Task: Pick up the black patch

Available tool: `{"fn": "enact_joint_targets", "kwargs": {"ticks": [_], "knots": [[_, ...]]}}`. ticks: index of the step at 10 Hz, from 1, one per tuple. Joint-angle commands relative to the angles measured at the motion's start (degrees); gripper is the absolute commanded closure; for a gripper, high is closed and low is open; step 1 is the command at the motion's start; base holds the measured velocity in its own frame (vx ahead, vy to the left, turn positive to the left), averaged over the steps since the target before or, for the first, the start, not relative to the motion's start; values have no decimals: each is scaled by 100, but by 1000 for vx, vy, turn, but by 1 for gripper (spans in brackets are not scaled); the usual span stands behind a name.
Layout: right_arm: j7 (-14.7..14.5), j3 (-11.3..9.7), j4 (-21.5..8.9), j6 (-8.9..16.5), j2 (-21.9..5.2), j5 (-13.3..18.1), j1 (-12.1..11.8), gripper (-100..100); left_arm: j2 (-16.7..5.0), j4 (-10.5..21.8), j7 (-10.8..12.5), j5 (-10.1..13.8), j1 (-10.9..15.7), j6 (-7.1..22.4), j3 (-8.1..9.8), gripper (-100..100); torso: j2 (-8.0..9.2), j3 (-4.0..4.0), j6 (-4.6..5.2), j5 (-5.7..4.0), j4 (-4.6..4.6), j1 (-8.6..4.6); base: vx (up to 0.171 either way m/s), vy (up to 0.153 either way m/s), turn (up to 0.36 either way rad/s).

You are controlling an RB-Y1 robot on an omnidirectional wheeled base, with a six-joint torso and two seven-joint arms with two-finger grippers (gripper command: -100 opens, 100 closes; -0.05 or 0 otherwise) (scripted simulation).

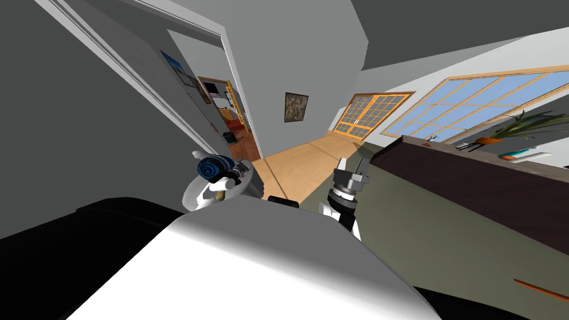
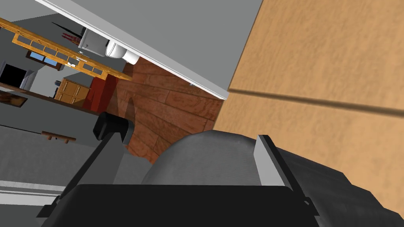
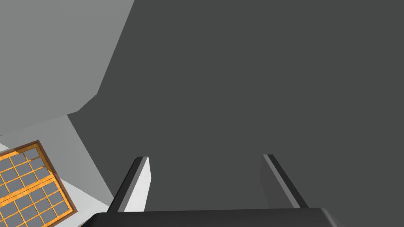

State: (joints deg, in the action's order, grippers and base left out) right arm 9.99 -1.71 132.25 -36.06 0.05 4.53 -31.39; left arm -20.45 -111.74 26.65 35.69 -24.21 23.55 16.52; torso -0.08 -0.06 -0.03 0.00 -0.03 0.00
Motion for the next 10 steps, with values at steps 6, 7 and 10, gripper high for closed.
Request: {"fn": "enact_joint_targets", "kwargs": {"ticks": [6,7,10], "knots": [[0,0,0,0,0,0,0,0,-299,439,133,514,-86,1042,333,-100,4,3,0,0,1,2,16,8,-89],[0,0,0,0,0,0,1,0,-299,439,133,514,-86,1193,333,-100,3,2,3,1,1,3,14,13,-76],[0,0,0,0,0,0,0,0,-517,746,150,844,-204,1699,522,-100,7,4,-1,0,2,3,12,16,-116]]}}
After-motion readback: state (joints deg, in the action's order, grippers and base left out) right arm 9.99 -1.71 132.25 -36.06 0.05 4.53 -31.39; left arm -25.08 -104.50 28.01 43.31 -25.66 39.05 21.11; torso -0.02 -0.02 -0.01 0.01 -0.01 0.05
